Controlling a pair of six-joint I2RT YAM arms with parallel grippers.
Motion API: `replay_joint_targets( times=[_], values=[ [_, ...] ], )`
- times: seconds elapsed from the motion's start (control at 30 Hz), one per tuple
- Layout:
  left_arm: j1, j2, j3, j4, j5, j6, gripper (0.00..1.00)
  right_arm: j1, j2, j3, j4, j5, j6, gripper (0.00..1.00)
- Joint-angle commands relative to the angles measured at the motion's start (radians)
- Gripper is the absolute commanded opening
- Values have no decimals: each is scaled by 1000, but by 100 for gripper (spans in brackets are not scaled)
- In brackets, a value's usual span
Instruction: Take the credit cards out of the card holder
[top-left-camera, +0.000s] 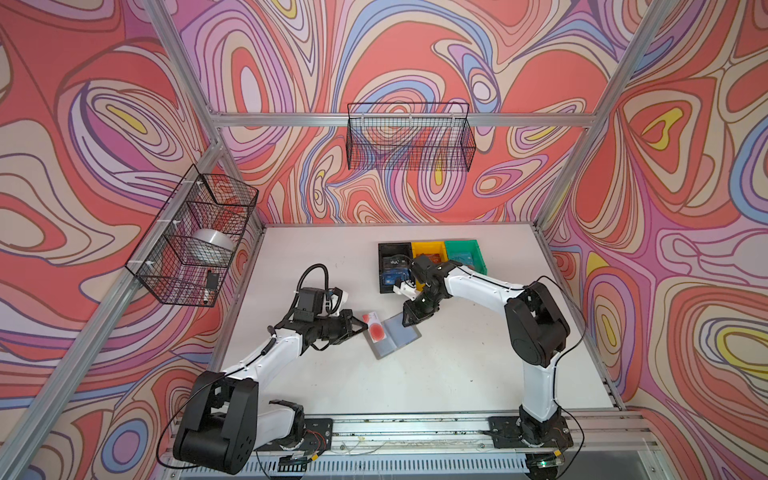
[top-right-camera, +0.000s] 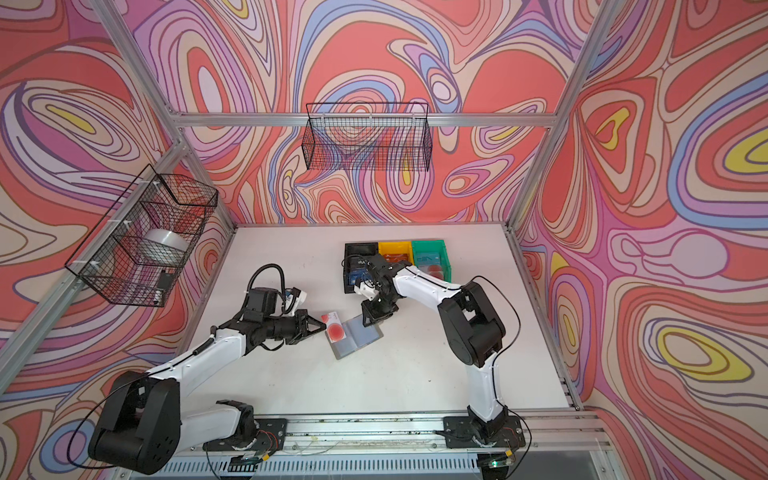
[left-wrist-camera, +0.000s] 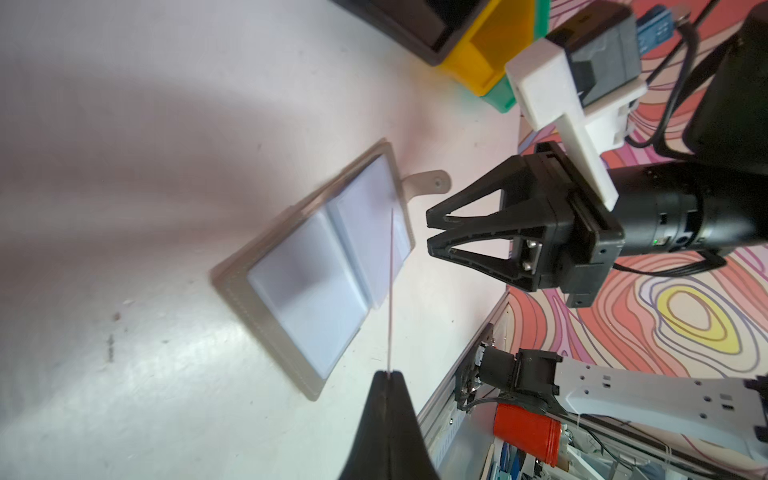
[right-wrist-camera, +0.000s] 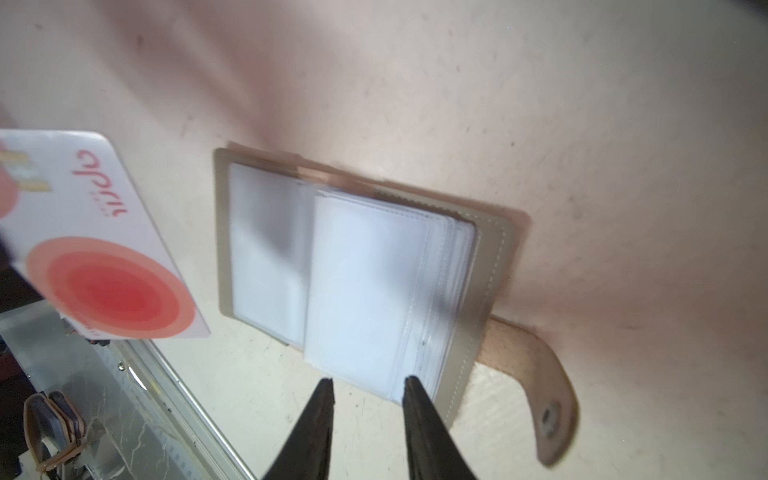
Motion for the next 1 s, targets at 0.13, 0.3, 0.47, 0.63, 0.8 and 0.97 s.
replay_joint_targets(
  times=[0.13, 0.3, 0.47, 0.63, 0.8, 0.97],
  values=[
    [0, 54, -5, 379, 213, -148, 0, -50, -124, 114, -161, -216, -69, 38],
    [-17, 140, -88, 882, 282, -414, 0, -65, -123, 126, -175, -260, -78, 39],
    [-36, 220, -114, 1130, 265, -534, 0, -65, -101, 138, -180, -279, -81, 39],
    [-52, 227, -109, 1137, 253, -537, 0, -64, -78, 152, -173, -287, -87, 39],
    [-57, 218, -101, 1110, 258, -526, 0, -65, -35, 183, -174, -309, -94, 39],
    [-60, 222, -103, 1059, 243, -493, 0, -64, -22, 207, -172, -353, -98, 35]
  ],
)
